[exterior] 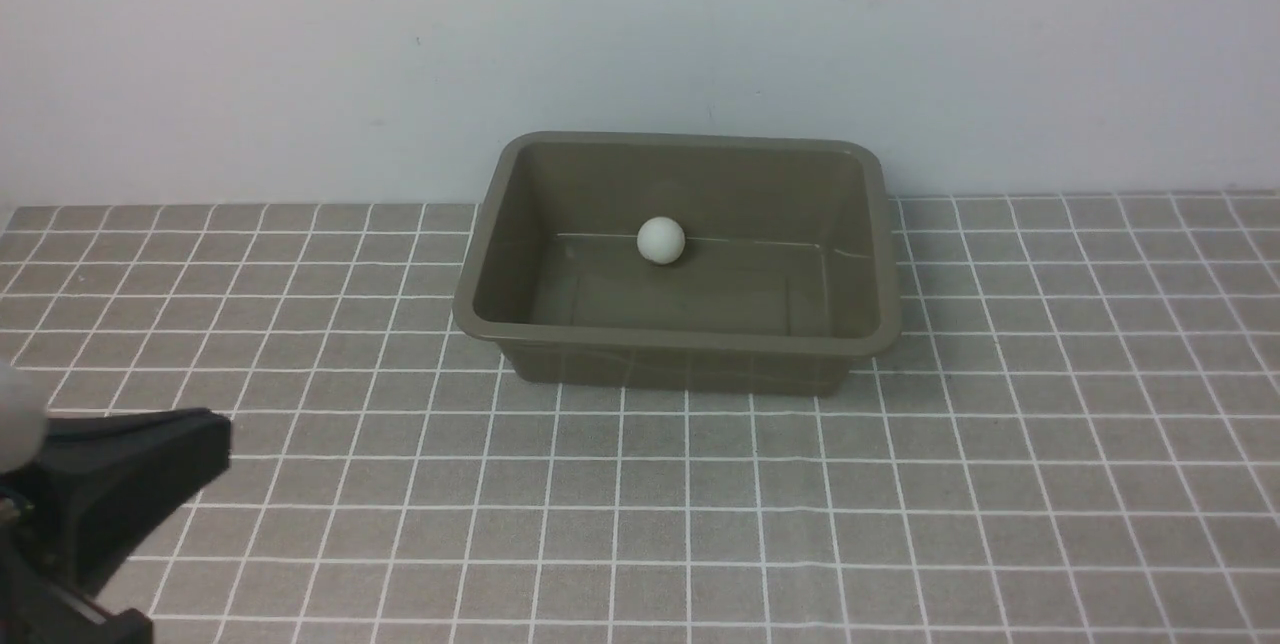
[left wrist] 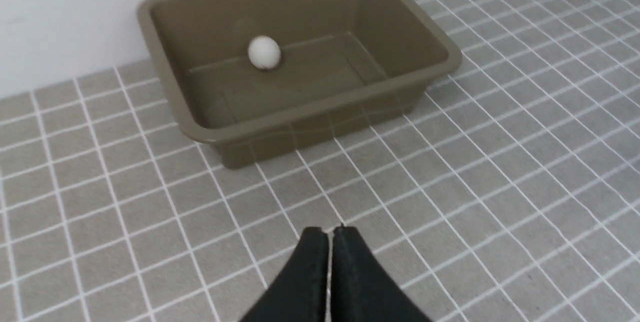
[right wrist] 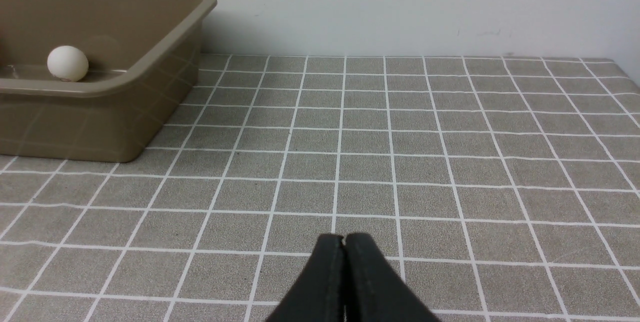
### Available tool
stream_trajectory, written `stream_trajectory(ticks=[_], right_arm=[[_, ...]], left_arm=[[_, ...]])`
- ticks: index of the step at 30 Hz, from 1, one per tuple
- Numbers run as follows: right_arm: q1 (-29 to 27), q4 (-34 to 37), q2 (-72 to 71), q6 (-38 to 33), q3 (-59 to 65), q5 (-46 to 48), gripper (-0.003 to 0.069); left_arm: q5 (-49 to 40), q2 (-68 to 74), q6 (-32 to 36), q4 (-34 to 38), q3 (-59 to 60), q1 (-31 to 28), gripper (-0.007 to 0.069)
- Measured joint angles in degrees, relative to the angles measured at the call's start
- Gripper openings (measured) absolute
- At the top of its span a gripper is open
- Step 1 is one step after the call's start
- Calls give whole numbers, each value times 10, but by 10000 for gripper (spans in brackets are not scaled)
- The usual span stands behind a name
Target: Put the table tennis balls into the box on the grey coffee tablecloth.
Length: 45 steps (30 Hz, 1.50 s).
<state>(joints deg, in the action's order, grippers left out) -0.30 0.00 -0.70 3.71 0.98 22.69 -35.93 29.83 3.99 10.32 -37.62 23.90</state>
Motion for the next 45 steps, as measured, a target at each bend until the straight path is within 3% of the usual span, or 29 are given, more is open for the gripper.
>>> stream_trajectory(ticks=[4, 7, 16, 20, 25, 45], right_arm=[[0, 0, 0, 0, 0, 0, -15], [0, 0, 0, 0, 0, 0, -15], [0, 0, 0, 0, 0, 0, -15], [0, 0, 0, 0, 0, 0, -15], [0, 0, 0, 0, 0, -1, -15], [0, 0, 0, 0, 0, -1, -15]], left_arm=[[-1, -41, -73, -82, 4, 0, -5], [11, -87, -90, -120, 29, -13, -5], [155, -259, -14, -103, 284, -159, -5], [186, -300, -6, -103, 376, -190, -5], [150, -304, -4, -98, 392, -194, -5], [147, -304, -2, -96, 392, -194, -5]])
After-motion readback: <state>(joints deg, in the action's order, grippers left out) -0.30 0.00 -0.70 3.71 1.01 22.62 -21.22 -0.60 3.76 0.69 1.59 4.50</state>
